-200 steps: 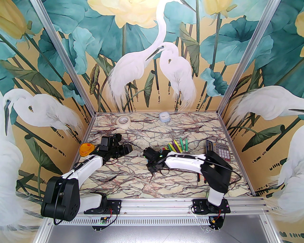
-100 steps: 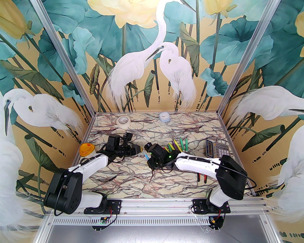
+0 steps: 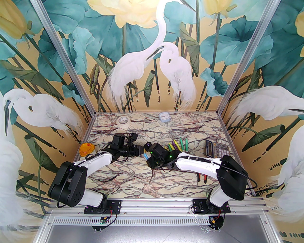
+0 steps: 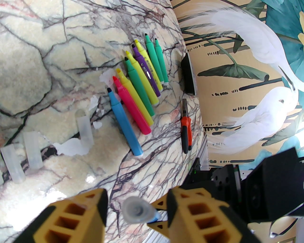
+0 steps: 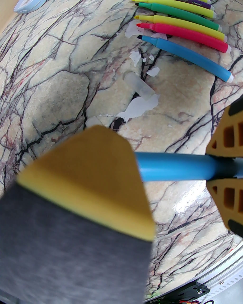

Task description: Open the pen caps

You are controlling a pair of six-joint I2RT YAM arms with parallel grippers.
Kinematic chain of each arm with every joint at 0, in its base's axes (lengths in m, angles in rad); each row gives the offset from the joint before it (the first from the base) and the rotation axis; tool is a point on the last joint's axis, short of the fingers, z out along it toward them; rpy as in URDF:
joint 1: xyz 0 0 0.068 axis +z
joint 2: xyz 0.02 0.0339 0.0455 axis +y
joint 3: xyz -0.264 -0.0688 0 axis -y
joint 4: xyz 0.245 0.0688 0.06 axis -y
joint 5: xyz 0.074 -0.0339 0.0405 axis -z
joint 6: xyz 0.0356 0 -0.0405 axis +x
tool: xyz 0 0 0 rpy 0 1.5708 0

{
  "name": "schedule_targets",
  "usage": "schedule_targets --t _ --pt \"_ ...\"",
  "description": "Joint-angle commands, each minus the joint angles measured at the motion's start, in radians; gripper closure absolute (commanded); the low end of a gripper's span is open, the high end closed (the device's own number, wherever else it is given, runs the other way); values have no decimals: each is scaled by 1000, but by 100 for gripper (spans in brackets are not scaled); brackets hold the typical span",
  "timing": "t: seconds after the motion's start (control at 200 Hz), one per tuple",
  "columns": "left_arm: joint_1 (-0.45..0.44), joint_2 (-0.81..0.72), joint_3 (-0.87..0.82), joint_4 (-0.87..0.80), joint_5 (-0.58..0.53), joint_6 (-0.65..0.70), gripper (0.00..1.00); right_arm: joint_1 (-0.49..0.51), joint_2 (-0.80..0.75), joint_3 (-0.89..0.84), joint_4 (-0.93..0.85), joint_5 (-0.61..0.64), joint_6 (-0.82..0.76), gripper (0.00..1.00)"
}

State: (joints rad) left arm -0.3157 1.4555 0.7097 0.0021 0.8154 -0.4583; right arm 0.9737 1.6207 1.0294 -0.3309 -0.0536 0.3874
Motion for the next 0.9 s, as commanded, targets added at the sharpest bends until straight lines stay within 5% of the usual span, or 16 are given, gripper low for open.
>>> schedule_targets --t 0.0,0.245,0.51,0.895 --pt "-8 21 27 21 18 -3 65 -1 -29 -10 21 -8 -16 100" --pt "-9 29 30 32 39 -17 86 -4 -48 -24 48 24 -6 95" --pt "-10 28 28 74 88 -49 92 -28 -53 -46 88 34 26 64" --pt "-11 15 8 157 151 -96 92 -41 -29 -45 139 -14 24 66"
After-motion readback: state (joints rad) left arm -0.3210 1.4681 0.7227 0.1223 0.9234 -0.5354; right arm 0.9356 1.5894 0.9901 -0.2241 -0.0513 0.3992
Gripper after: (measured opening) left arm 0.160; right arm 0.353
